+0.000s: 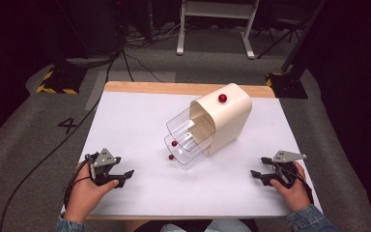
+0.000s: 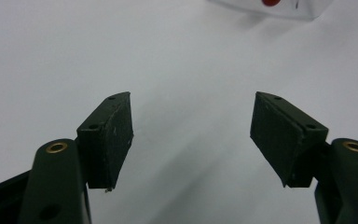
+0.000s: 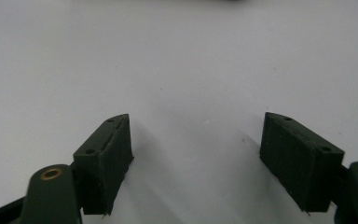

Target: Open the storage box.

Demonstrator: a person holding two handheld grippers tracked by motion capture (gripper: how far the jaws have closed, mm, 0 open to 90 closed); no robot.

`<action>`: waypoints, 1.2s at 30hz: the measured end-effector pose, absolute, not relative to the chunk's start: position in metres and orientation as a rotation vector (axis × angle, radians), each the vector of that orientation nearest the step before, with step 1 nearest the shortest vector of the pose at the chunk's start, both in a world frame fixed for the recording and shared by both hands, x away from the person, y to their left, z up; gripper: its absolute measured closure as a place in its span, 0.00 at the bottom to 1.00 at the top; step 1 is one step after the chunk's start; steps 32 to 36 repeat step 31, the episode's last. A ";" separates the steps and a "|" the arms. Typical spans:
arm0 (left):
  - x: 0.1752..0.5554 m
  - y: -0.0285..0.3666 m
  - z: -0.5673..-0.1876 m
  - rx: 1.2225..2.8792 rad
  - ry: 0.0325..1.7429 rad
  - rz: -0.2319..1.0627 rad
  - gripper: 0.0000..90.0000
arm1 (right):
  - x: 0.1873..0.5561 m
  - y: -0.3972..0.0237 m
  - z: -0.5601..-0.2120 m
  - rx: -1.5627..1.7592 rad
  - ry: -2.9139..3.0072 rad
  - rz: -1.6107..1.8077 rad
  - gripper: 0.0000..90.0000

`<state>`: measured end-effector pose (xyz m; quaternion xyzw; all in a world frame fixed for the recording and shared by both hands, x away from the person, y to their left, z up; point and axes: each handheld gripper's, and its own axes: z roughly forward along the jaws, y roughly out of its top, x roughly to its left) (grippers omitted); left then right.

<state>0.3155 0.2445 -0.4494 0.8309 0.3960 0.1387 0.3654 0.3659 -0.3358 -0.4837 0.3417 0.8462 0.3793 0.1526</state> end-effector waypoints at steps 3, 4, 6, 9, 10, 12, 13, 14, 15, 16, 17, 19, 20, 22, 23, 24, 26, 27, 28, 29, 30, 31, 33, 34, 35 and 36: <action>0.319 0.248 -0.456 2.150 1.060 0.339 0.34 | 0.366 -0.336 -0.484 0.982 2.428 1.089 0.28; 0.319 0.249 -0.457 2.144 1.081 0.327 0.34 | 0.366 -0.336 -0.484 0.982 2.428 1.089 0.28; 0.321 0.250 -0.460 2.141 1.101 0.325 0.34 | 0.366 -0.336 -0.484 0.983 2.428 1.090 0.28; 0.323 0.250 -0.463 2.152 1.113 0.320 0.34 | 0.366 -0.336 -0.484 0.982 2.428 1.089 0.28; 0.323 0.249 -0.465 2.151 1.122 0.320 0.33 | 0.366 -0.336 -0.484 0.982 2.428 1.089 0.28; 0.325 0.248 -0.468 2.163 1.131 0.339 0.32 | 0.366 -0.336 -0.484 0.983 2.429 1.089 0.28; 0.325 0.247 -0.470 2.176 1.133 0.338 0.32 | 0.366 -0.336 -0.484 0.983 2.429 1.089 0.28; 0.326 0.245 -0.473 2.181 1.139 0.342 0.30 | 0.366 -0.336 -0.484 0.983 2.428 1.089 0.28; 0.327 0.245 -0.475 2.188 1.132 0.351 0.29 | 0.366 -0.336 -0.484 0.983 2.429 1.089 0.28; 0.327 0.244 -0.476 2.186 1.130 0.353 0.27 | 0.366 -0.336 -0.484 0.983 2.429 1.090 0.28; 0.327 0.244 -0.477 2.171 1.133 0.347 0.25 | 0.366 -0.336 -0.484 0.983 2.429 1.090 0.28; 0.327 0.245 -0.479 2.153 1.130 0.341 0.23 | 0.366 -0.336 -0.484 0.983 2.429 1.091 0.28; 0.326 0.245 -0.481 2.143 1.114 0.333 0.20 | 0.366 -0.336 -0.484 0.983 2.429 1.091 0.28; 0.325 0.241 -0.483 2.177 1.086 0.365 0.14 | 0.366 -0.336 -0.484 0.984 2.429 1.091 0.28; 0.324 0.239 -0.483 2.201 1.075 0.388 0.12 | 0.366 -0.336 -0.484 0.984 2.429 1.091 0.28; 0.324 0.238 -0.483 2.208 1.073 0.394 0.12 | 0.366 -0.336 -0.484 0.984 2.429 1.092 0.28; 0.324 0.238 -0.483 2.201 1.078 0.390 0.12 | 0.366 -0.336 -0.484 0.984 2.429 1.092 0.28; 0.323 0.238 -0.483 2.200 1.078 0.391 0.12 | 0.366 -0.336 -0.484 0.984 2.430 1.092 0.28; 0.324 0.238 -0.483 2.202 1.077 0.391 0.12 | 0.366 -0.336 -0.484 0.985 2.430 1.092 0.28; 0.324 0.238 -0.483 2.202 1.079 0.390 0.12 | 0.366 -0.336 -0.484 0.986 2.430 1.093 0.28; 0.324 0.238 -0.483 2.199 1.078 0.390 0.12 | 0.366 -0.336 -0.484 0.986 2.430 1.093 0.28; 0.324 0.239 -0.483 2.200 1.076 0.387 0.12 | 0.366 -0.336 -0.484 0.986 2.430 1.094 0.28; 0.324 0.239 -0.483 2.200 1.076 0.387 0.12 | 0.366 -0.336 -0.484 0.986 2.430 1.094 0.28; 0.324 0.239 -0.483 2.200 1.076 0.387 0.12 | 0.366 -0.336 -0.484 0.986 2.430 1.094 0.28; 0.324 0.239 -0.483 2.200 1.076 0.387 0.12 | 0.366 -0.336 -0.484 0.986 2.430 1.094 0.28; 0.324 0.239 -0.483 2.200 1.076 0.387 0.12 | 0.366 -0.336 -0.484 0.986 2.430 1.094 0.28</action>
